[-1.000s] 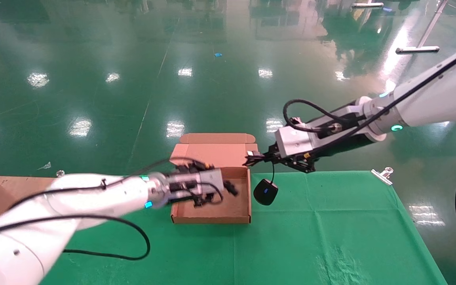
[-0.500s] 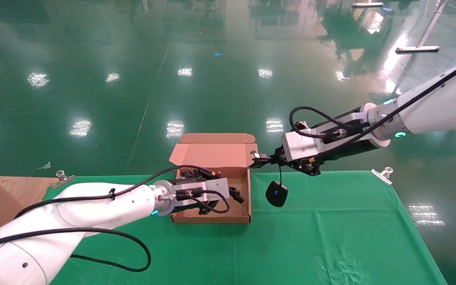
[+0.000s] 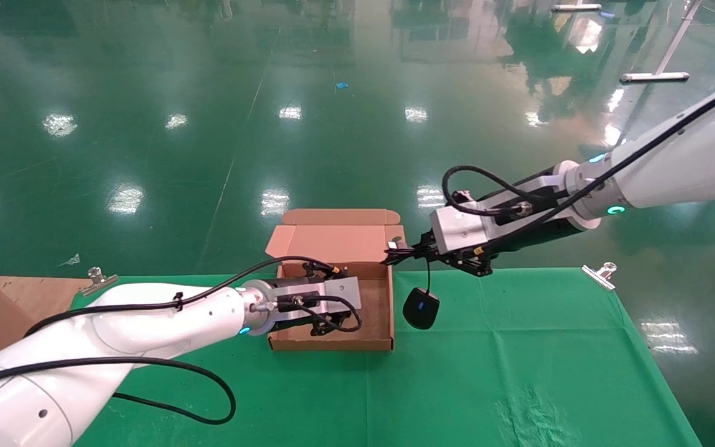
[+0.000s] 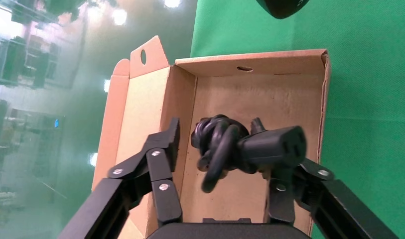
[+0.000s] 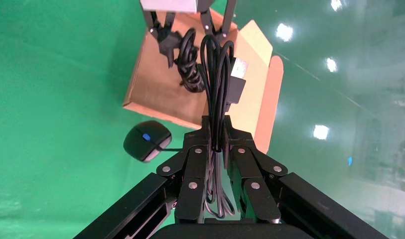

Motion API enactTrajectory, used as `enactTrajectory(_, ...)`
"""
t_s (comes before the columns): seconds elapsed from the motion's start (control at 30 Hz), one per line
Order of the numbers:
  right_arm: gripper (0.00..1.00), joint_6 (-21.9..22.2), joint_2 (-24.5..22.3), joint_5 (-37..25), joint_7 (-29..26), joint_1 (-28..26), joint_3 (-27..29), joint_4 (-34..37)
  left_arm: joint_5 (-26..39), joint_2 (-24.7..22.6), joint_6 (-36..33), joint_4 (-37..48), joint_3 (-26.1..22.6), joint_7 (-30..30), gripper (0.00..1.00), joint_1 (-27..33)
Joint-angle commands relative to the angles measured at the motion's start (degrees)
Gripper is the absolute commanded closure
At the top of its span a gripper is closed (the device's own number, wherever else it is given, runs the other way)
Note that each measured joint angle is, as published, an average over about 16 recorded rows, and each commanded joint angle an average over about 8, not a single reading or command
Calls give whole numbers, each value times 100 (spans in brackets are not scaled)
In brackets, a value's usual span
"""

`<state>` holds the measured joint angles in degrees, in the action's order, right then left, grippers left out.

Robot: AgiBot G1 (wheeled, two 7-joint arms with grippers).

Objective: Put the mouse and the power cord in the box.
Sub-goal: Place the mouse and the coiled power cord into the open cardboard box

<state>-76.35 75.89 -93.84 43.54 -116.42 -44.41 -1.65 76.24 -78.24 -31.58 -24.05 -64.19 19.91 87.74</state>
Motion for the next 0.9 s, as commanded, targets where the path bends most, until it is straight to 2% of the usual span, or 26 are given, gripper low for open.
enactTrajectory(0.03,100,-19,34,5,-12,-20,3,2,-49,-2,26,-3,-75,-4,0,4)
enactTrajectory(0.27,100,-129,134,32,-157,0,4,-196,-396,26,49,176,-107,97,0,101)
enactTrajectory(0.57,100,-146,204,100,-596,131,-79,-844,-704,95,-99,853,-24,580,0,399)
enactTrajectory(0.77,100,-14,223,184,-949,276,-235,-1367,-910,206,-367,1277,107,981,0,591)
enactTrajectory(0.9,100,230,241,232,-1152,417,-410,-1696,-1098,387,-695,1459,244,1271,0,733)
